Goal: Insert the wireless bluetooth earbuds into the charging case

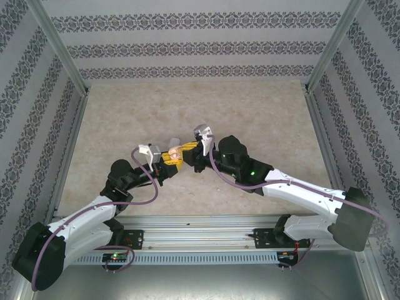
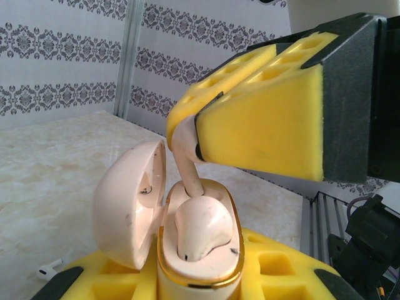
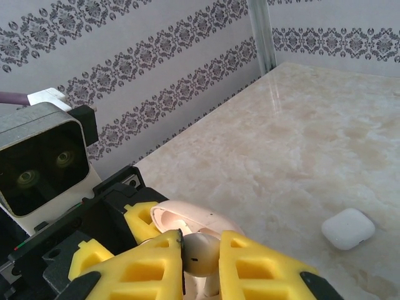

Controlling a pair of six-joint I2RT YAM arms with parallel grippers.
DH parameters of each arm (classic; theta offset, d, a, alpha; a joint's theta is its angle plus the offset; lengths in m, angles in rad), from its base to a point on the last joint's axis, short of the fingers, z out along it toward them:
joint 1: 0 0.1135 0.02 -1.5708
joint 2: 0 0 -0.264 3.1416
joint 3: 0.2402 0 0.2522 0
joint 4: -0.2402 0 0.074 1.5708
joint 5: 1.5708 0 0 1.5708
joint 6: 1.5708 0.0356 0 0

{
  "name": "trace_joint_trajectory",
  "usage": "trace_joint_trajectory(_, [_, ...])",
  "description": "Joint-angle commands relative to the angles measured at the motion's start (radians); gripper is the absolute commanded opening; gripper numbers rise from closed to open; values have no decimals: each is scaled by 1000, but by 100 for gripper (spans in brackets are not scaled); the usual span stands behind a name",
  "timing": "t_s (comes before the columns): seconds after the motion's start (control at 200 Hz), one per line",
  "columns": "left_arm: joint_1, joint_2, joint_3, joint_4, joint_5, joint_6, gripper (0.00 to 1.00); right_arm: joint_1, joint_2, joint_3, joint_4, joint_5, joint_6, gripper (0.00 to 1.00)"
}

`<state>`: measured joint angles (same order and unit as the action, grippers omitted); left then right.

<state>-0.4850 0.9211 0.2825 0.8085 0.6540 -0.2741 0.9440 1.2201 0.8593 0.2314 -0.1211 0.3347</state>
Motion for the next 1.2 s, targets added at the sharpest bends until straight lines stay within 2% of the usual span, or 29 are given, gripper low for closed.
trace_joint_trajectory(0.0, [-6, -18, 15, 117, -4, -2, 12, 26, 14, -9, -109, 12, -24, 15])
trace_joint_trajectory(0.235, [-6, -16, 11, 135, -8, 0, 12, 53, -2, -7, -158, 54, -73, 16])
trace_joint_trajectory(0.475, [-6, -10, 2, 164, -4, 14, 12, 55, 15, 33, -197, 63, -21, 17])
trace_joint_trajectory(0.724, [-6, -7, 3, 162, -7, 22, 12, 65, 8, 32, -188, 61, -2, 26])
trace_joint_trajectory(0.949, [-6, -5, 1, 160, -7, 21, 12, 67, -7, 56, -202, 63, 4, 29])
trace_joint_trajectory(1.194, [-7, -5, 0, 158, -5, 20, 12, 65, -8, 96, -231, 62, 21, 40])
